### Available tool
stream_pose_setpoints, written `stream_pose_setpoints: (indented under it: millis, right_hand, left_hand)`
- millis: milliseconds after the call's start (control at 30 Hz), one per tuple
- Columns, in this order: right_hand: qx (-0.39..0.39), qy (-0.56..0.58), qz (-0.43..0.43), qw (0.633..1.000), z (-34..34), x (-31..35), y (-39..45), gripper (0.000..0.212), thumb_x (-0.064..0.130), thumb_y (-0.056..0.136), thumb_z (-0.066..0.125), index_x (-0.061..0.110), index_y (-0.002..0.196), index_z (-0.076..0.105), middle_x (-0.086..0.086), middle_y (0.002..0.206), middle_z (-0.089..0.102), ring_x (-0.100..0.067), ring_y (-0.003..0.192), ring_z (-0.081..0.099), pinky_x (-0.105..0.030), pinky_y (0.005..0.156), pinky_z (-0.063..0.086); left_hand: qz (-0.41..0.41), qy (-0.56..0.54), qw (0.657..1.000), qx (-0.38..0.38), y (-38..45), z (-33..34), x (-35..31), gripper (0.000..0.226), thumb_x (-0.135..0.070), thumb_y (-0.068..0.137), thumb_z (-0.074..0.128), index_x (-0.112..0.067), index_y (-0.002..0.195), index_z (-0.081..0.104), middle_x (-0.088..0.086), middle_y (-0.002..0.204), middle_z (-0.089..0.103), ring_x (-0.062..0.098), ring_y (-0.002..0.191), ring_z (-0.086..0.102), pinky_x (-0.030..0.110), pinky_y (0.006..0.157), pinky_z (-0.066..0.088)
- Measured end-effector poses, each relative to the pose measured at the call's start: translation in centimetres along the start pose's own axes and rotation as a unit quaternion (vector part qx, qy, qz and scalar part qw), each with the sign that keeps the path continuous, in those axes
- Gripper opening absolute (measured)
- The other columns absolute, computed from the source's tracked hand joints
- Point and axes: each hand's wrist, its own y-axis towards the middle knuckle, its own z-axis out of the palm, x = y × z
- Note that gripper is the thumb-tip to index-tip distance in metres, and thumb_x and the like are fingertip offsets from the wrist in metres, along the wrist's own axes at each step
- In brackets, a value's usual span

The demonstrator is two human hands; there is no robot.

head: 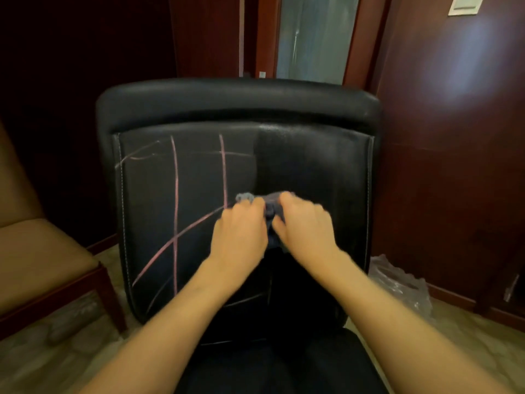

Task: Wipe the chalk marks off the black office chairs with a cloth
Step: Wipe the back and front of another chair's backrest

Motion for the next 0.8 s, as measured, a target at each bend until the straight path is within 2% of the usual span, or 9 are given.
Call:
stream_pose_setpoints:
  millis: [67, 133, 200, 267, 333, 467, 567, 700, 800]
  right_hand:
    - [-0.007, 0.024, 0.012, 1.000, 3.0, -0.3, -3.4, 0.029, 0.021, 0.070, 0.080, 0.012, 0.088, 0.059, -0.011, 0.074, 0.068, -0.037, 0.056, 0.066, -0.035, 0.043, 0.045]
    - [0.021, 0.026, 0.023, 0.999, 5.4, -0.4, -6.5, 0.033, 0.024, 0.061, 0.084, 0.015, 0.081, 0.059, -0.005, 0.063, 0.064, -0.030, 0.043, 0.060, -0.030, 0.033, 0.037]
    - [0.073, 0.033, 0.034, 0.996, 7.5, -0.3, -9.7, 0.027, 0.031, 0.069, 0.075, 0.019, 0.087, 0.058, -0.003, 0.066, 0.066, -0.025, 0.047, 0.063, -0.032, 0.037, 0.043]
    - [0.144, 0.052, 0.061, 0.986, 8.5, -0.3, -12.4, 0.021, 0.035, 0.085, 0.057, 0.023, 0.101, 0.054, -0.003, 0.084, 0.070, -0.024, 0.067, 0.070, -0.038, 0.055, 0.055]
    - [0.141, 0.079, 0.062, 0.985, 8.2, -0.6, -13.4, 0.021, 0.039, 0.090, 0.050, 0.024, 0.105, 0.052, -0.002, 0.093, 0.071, -0.024, 0.080, 0.071, -0.041, 0.068, 0.056]
    - [0.043, 0.086, 0.059, 0.994, 3.4, -0.2, -8.5, 0.026, 0.042, 0.086, 0.060, 0.018, 0.095, 0.058, -0.010, 0.084, 0.072, -0.038, 0.080, 0.069, -0.040, 0.062, 0.050]
    - [-0.029, 0.116, 0.058, 0.991, -1.1, 0.6, -3.1, 0.027, 0.038, 0.088, 0.061, 0.017, 0.104, 0.060, -0.012, 0.095, 0.072, -0.041, 0.090, 0.065, -0.041, 0.068, 0.046]
    - [-0.033, 0.058, 0.024, 0.998, -1.1, 0.6, -1.2, 0.026, 0.035, 0.091, 0.059, 0.015, 0.109, 0.057, -0.013, 0.097, 0.070, -0.042, 0.088, 0.064, -0.040, 0.066, 0.043]
    - [-0.001, 0.015, 0.011, 1.000, 2.9, 0.2, -5.1, 0.029, 0.028, 0.077, 0.075, 0.011, 0.094, 0.058, -0.015, 0.070, 0.068, -0.041, 0.058, 0.065, -0.036, 0.047, 0.046]
  left_hand:
    - [-0.018, -0.015, 1.000, 0.018, -2.7, 2.7, 0.5, 0.019, -0.024, 0.099, 0.047, -0.018, 0.115, 0.056, 0.008, 0.122, 0.062, 0.034, 0.107, 0.063, 0.044, 0.084, 0.048]
    - [-0.056, -0.044, 0.997, 0.031, -5.4, 5.4, 0.8, 0.020, -0.026, 0.100, 0.046, -0.020, 0.116, 0.057, 0.005, 0.119, 0.064, 0.030, 0.106, 0.064, 0.042, 0.083, 0.048]
    - [-0.081, -0.054, 0.993, 0.063, -8.0, 7.5, 0.9, 0.023, -0.027, 0.101, 0.044, -0.024, 0.119, 0.057, 0.001, 0.119, 0.066, 0.026, 0.108, 0.064, 0.038, 0.084, 0.046]
    - [-0.089, -0.060, 0.989, 0.107, -10.2, 8.9, 1.1, 0.024, -0.027, 0.102, 0.043, -0.028, 0.122, 0.056, -0.001, 0.120, 0.066, 0.021, 0.110, 0.064, 0.033, 0.084, 0.046]
    - [-0.087, -0.082, 0.987, 0.112, -11.0, 9.3, 1.5, 0.021, -0.027, 0.100, 0.046, -0.028, 0.117, 0.057, -0.001, 0.116, 0.067, 0.021, 0.106, 0.065, 0.033, 0.082, 0.048]
    - [-0.047, -0.154, 0.987, -0.025, -8.1, 5.7, 1.3, 0.006, -0.018, 0.087, 0.068, -0.019, 0.091, 0.063, 0.011, 0.086, 0.068, 0.039, 0.079, 0.067, 0.045, 0.062, 0.053]
    - [-0.021, -0.190, 0.970, -0.150, -4.2, 1.1, 0.7, 0.013, -0.014, 0.086, 0.069, -0.011, 0.100, 0.068, 0.015, 0.091, 0.070, 0.040, 0.085, 0.067, 0.047, 0.072, 0.055]
    - [-0.070, -0.124, 0.988, -0.067, -1.8, -1.0, 0.4, 0.019, -0.029, 0.094, 0.059, -0.024, 0.112, 0.063, 0.010, 0.109, 0.067, 0.037, 0.103, 0.062, 0.042, 0.081, 0.048]
    - [-0.118, -0.062, 0.991, 0.018, -4.7, 2.5, 0.7, 0.023, -0.034, 0.097, 0.055, -0.032, 0.119, 0.061, 0.009, 0.116, 0.066, 0.038, 0.108, 0.060, 0.040, 0.085, 0.046]
